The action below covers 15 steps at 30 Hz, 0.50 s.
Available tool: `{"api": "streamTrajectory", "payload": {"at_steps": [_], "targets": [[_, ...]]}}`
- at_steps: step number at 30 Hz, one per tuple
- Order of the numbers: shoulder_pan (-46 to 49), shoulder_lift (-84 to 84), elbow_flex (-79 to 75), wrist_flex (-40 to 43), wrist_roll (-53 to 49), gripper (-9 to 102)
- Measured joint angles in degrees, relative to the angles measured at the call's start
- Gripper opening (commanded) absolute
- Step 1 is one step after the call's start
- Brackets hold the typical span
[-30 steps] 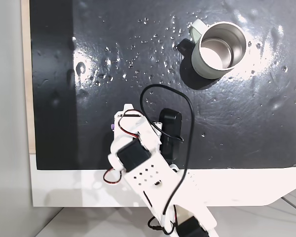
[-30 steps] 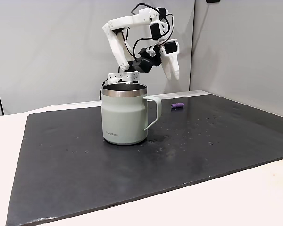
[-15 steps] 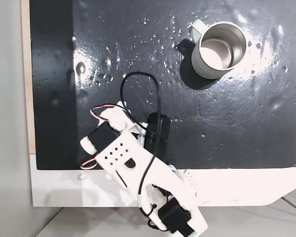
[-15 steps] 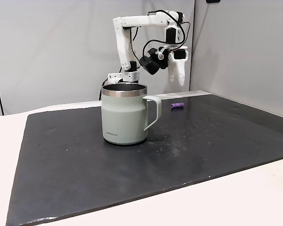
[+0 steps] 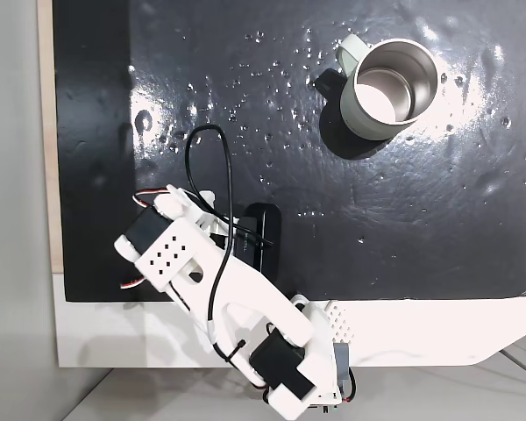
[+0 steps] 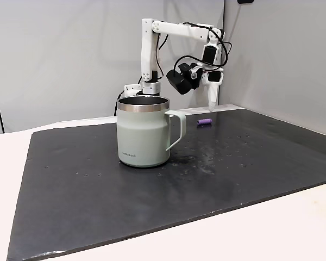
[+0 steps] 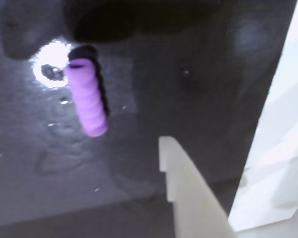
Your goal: Grasp a pengrip and put it in the cup.
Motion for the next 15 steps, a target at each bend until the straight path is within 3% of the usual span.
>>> {"api": "streamTrajectory", "payload": {"at_steps": [8,15], "targets": [[-1.93,-3.60,0.00,-0.70,0.62,33],[-1.93,-3.69,5.54,-8.00,0.35,31]]}}
